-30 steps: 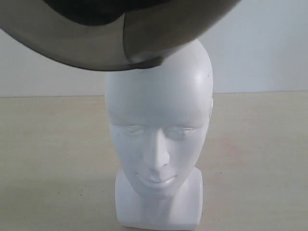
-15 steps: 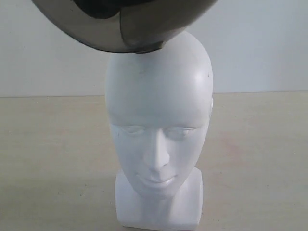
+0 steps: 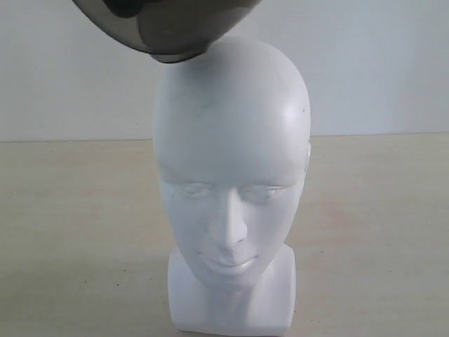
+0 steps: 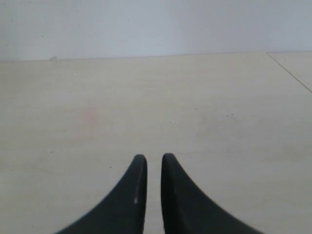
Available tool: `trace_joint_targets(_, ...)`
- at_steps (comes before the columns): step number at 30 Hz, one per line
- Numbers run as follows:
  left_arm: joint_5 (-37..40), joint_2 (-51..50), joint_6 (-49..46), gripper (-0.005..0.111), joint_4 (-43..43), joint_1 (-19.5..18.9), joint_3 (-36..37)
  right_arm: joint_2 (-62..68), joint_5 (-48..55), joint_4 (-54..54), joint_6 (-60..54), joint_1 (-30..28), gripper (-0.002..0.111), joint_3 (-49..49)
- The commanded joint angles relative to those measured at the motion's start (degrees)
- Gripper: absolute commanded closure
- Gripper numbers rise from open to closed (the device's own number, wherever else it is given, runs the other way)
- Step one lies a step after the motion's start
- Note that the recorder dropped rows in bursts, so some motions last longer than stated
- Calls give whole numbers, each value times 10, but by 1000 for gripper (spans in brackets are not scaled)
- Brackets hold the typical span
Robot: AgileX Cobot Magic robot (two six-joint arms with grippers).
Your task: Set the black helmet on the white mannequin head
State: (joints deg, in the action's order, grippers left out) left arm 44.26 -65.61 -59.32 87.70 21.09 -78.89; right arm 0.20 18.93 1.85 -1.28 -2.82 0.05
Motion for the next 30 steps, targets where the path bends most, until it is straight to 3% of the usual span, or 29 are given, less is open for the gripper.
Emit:
trace_joint_targets(1,-70,7,83,102,-94,1,-66,-2,-5,-1,0,0,96,-1)
trace_joint_targets(9,-80,-30,220,102,-182,4,-176,-2,-5,-1,0,0,96,-1)
trace_joint_targets(15,-147,-39,334,102,-300,39,-228,-2,-5,-1,0,0,96,-1)
trace_joint_targets(21,-177,-41,415,102,-378,61,-251,-2,-5,-1,0,0,96,-1)
trace_joint_targets(30,-239,-43,644,102,-626,134,-251,-2,-5,-1,0,0,96,-1)
